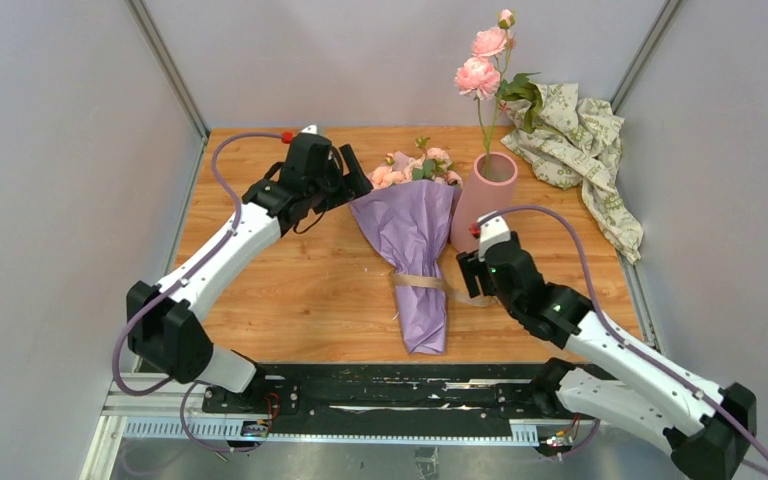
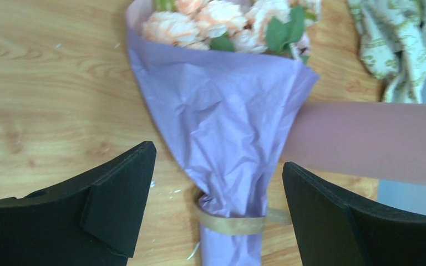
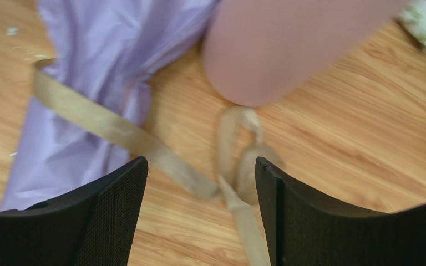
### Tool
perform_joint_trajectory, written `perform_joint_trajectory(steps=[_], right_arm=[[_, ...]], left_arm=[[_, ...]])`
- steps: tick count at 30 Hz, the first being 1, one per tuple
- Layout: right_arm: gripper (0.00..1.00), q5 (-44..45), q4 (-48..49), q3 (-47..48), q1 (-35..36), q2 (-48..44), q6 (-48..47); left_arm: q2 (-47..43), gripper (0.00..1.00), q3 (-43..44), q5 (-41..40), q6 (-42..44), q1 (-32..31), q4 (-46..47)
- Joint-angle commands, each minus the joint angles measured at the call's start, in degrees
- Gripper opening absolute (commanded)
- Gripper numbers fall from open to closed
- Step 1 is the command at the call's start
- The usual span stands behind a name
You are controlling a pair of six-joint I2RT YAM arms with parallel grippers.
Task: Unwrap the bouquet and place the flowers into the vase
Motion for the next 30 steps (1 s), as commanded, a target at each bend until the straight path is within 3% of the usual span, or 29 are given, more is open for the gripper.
perform_joint_trajectory(steps=[1,7,14,25,30], right_arm=[[0.73,-1.5,7.5,0.8,8.3,7.4,2.1],[0.64,-9.2,9.5,4.3,10.9,19.4,-3.5],[0.58,-9.6,9.2,8.4,11.2,30.7,-6.7],[0.34,-7.8,10.2,10.4,11.2,37.0,-6.7],[0.36,-7.2,10.3,10.0,10.8,37.2,-6.1]], left_arm=[[-5.6,0.94,-7.3,-6.6,-1.5,-0.4,0.3],[-11.6,0.94,-15.4,-11.4,-1.3,-0.5,2.4],[-16.0,0.94,-18.1,-15.5,-0.8,-0.5,0.4],[-17.3,0.95,-19.9,-15.6,-1.0,-0.5,0.1],[-17.2,0.95,-19.9,-15.4,-0.9,-0.5,-0.1]])
